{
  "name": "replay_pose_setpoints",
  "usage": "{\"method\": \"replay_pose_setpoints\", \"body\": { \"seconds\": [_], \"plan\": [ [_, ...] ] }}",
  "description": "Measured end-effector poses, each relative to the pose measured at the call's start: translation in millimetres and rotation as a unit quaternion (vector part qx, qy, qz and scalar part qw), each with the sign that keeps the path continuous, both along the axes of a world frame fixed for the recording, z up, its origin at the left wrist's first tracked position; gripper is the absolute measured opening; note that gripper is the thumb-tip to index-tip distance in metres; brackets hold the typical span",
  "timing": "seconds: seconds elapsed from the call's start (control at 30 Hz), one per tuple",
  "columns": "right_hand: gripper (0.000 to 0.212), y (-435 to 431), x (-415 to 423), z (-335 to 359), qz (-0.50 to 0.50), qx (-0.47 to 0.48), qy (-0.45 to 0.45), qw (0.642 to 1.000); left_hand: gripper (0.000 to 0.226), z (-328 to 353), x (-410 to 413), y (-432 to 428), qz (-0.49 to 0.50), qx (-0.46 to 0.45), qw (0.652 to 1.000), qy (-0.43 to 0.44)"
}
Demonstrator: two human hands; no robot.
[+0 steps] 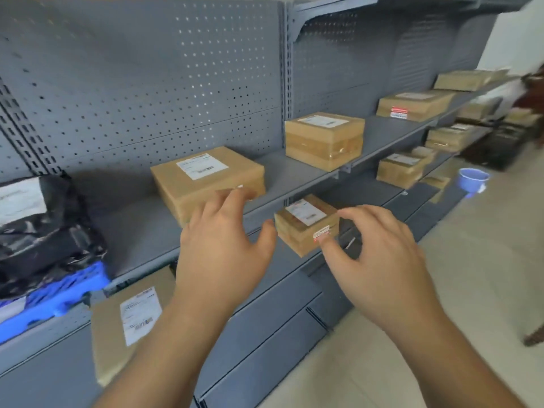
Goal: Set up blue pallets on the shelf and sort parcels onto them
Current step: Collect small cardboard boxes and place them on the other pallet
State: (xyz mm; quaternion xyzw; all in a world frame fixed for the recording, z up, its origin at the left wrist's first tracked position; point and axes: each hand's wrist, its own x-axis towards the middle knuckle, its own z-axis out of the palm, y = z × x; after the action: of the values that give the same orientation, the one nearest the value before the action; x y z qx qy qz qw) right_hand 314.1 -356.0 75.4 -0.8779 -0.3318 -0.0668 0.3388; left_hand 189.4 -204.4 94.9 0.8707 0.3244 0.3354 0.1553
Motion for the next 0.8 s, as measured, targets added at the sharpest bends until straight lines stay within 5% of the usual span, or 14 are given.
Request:
{"method": "replay_pose_setpoints", "body": {
  "seconds": [0.4, 0.8],
  "plan": [
    [0.056, -46.6, 103.2, -10.0, -0.188, -0.016, 0.025, 0.982, 0.044, -25.9, 167.7, -11.5, -0.183, -0.046, 0.982, 0.029],
    [0.056, -32.6, 213.7, -35.7, -0.338, -0.115, 0.028, 0.934, 0.049, -56.4, 334.0, 12.0, -0.356, 0.011, 0.927, 0.116]
  ]
}}
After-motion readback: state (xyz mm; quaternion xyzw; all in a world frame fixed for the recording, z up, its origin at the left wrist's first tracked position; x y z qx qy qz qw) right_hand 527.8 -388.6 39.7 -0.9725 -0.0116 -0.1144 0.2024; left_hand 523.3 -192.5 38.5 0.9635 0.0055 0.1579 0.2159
